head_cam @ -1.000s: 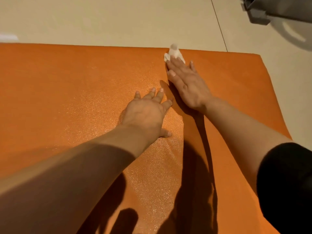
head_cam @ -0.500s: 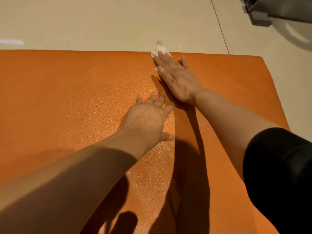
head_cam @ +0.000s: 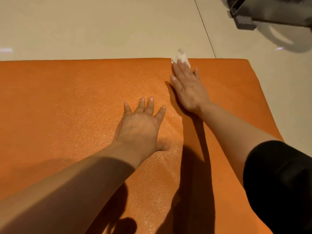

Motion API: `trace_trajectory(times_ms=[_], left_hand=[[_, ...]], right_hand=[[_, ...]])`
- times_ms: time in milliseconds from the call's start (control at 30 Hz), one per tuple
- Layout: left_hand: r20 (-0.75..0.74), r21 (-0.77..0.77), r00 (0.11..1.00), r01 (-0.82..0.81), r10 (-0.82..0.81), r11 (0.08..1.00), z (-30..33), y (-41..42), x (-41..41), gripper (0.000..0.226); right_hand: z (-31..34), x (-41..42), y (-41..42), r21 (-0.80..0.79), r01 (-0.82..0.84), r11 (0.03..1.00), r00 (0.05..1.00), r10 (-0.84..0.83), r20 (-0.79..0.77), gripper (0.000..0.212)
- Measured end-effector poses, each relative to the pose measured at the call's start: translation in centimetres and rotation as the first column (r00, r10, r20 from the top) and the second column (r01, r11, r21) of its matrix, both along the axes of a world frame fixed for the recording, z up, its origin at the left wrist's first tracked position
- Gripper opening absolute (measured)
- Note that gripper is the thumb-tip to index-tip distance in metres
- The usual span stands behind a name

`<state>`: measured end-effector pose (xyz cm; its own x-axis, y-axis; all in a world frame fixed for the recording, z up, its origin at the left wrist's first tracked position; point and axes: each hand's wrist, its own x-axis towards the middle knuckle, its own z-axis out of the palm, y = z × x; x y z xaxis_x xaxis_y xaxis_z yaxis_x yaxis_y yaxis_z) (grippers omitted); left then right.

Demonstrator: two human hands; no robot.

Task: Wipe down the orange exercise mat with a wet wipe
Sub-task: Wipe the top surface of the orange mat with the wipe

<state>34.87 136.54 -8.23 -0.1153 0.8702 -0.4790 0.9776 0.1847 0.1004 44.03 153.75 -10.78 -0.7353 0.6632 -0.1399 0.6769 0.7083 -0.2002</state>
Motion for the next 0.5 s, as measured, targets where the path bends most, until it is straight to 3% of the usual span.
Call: trace_trajectory(times_ms=[67,167,233,300,400,467,500], left_hand=[[-0.004,0.001,1.0,0.002,-0.002,1.0,0.0,-0.1,0.0,0.11],[-0.013,0.005,1.0,0.005,-0.005,1.0,0.1,-0.2,0.0,0.11],[-0.011,0.005,1.0,0.003,-0.003,1.0,0.1,0.0,0.0,0.111],[-0.014,-0.001,1.0,0.005,-0.005,1.0,0.1,0.1,0.0,0.111],[-0.025,0.005,1.0,0.007,-0.007,1.0,0.2,0.1,0.1,0.11],[-0.036,0.006,0.999,0.011,-0.011,1.0,0.4,0.1,0.0,0.111],[-0.037,0.005,0.999,0.011,-0.011,1.0,0.4,0.1,0.0,0.112]], right_hand=[[0.5,1.8,2.3,0.028,0.033,0.999,0.998,-0.035,0.059,0.056],[1.2,5.0,5.5,-0.001,0.368,0.93,0.924,-0.366,0.109,0.055],[0.8,5.2,5.2,0.047,0.411,0.91,0.902,-0.413,0.128,0.057],[0.1,3.7,2.5,0.076,0.272,0.959,0.956,-0.278,0.093,0.062],[0.1,2.5,-2.1,-0.04,-0.023,0.999,1.0,0.022,-0.013,0.066],[0.3,4.1,-2.0,-0.054,-0.091,0.994,0.996,0.091,-0.011,0.063],[0.3,5.4,-0.9,-0.036,-0.049,0.998,0.999,0.049,0.002,0.061]])
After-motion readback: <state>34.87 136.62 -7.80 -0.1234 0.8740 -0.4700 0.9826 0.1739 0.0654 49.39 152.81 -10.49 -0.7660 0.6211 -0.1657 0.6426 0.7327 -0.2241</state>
